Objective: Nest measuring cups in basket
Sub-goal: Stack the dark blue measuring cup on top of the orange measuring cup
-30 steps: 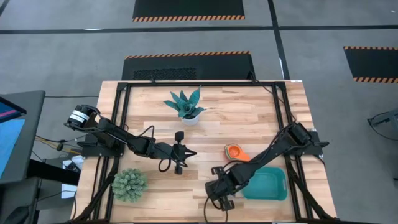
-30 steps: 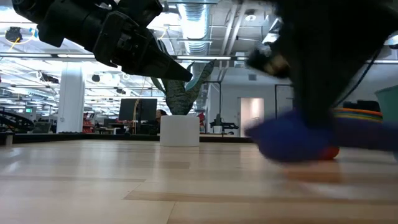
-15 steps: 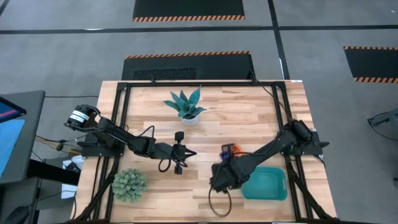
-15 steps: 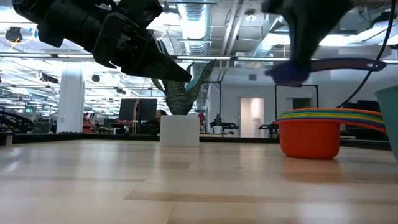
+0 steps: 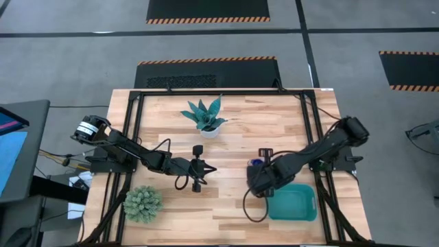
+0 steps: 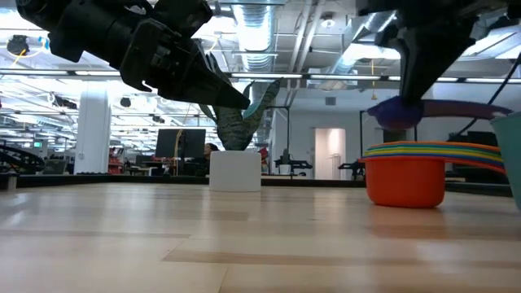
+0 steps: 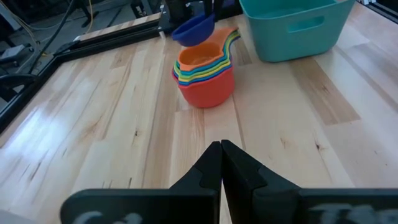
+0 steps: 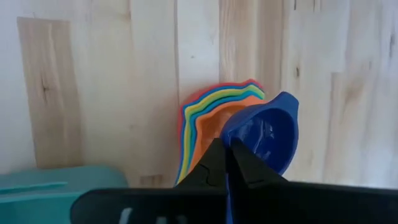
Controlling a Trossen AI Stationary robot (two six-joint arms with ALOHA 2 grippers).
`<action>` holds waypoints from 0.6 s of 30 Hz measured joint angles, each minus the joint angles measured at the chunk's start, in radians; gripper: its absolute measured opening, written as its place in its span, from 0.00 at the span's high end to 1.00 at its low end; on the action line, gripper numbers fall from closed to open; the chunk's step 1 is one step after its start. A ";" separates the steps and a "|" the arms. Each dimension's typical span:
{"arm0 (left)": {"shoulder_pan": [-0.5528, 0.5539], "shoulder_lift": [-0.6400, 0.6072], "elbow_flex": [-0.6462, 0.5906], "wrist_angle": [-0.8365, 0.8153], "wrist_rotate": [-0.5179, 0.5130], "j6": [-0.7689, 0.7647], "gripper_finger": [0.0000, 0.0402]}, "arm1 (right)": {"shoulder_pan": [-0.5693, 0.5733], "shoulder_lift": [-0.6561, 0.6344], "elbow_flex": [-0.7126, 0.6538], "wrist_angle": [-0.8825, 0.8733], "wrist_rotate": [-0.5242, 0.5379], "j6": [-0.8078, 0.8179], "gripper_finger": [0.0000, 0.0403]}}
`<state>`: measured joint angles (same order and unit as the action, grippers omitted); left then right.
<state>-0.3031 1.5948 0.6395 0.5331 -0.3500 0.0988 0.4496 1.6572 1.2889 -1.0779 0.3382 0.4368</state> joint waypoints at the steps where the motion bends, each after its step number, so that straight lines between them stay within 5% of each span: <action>1: 0.000 0.000 0.000 0.000 0.000 0.001 1.00 | 0.000 -0.011 -0.019 0.017 -0.002 0.008 0.99; 18: 0.000 0.000 0.000 0.000 -0.002 0.002 1.00 | 0.003 -0.008 -0.084 0.089 -0.002 0.026 0.85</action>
<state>-0.3031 1.5948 0.6395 0.5327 -0.3515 0.1013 0.4530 1.6493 1.2053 -0.9885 0.3363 0.4633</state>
